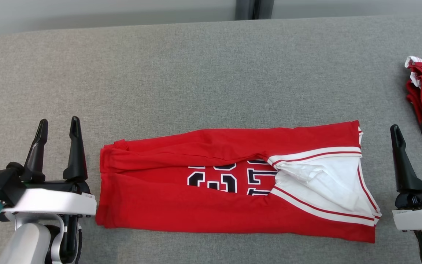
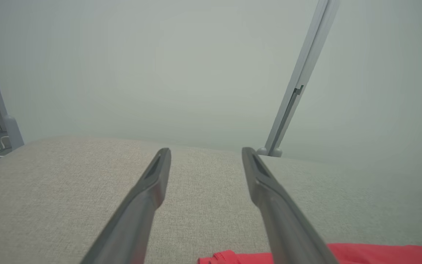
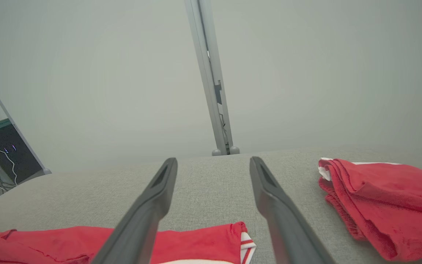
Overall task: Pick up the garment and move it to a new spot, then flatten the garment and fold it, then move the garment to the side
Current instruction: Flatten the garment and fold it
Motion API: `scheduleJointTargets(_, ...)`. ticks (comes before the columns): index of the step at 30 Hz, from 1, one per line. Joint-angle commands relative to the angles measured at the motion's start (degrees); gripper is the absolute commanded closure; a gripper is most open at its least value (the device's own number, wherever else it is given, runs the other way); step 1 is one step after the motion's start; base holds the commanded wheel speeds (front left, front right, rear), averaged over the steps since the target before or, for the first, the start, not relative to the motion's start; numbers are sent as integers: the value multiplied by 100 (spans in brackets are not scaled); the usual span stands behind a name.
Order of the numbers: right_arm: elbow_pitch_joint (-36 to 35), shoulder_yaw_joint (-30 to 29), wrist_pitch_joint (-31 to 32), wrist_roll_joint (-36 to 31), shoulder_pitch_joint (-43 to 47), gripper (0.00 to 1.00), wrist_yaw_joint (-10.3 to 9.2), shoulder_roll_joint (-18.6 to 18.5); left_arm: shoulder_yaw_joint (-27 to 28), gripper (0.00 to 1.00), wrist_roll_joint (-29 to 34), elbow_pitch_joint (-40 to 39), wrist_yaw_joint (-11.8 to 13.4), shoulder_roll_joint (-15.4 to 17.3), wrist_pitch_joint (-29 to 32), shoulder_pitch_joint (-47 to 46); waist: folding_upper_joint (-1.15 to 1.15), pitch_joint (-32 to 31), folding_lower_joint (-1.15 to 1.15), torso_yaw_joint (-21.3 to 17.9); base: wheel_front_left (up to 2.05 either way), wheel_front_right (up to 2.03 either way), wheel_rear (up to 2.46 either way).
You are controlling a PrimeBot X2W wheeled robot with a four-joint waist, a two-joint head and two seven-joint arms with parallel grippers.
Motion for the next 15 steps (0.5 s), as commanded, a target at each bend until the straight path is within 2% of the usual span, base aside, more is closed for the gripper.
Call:
scheduleJointTargets(1, 15, -118, -27, -296, -1, 0, 3, 85, 93, 0, 220, -93, 46, -35, -12, 50, 0, -42, 0, 17, 0, 0, 0)
scheduleJointTargets(7, 38, -435, 98, -1138, 169, 0, 3, 439, 239, 0, 921, -306, 101, -206, -14, 364, 0, -173, 0, 45, 0, 0, 0)
scheduleJointTargets(15, 342, -497, 180, -1569, 447, 0, 2, 676, 235, 0, 1364, -230, 54, -401, -15, 849, 0, -404, 0, 73, 0, 0, 0)
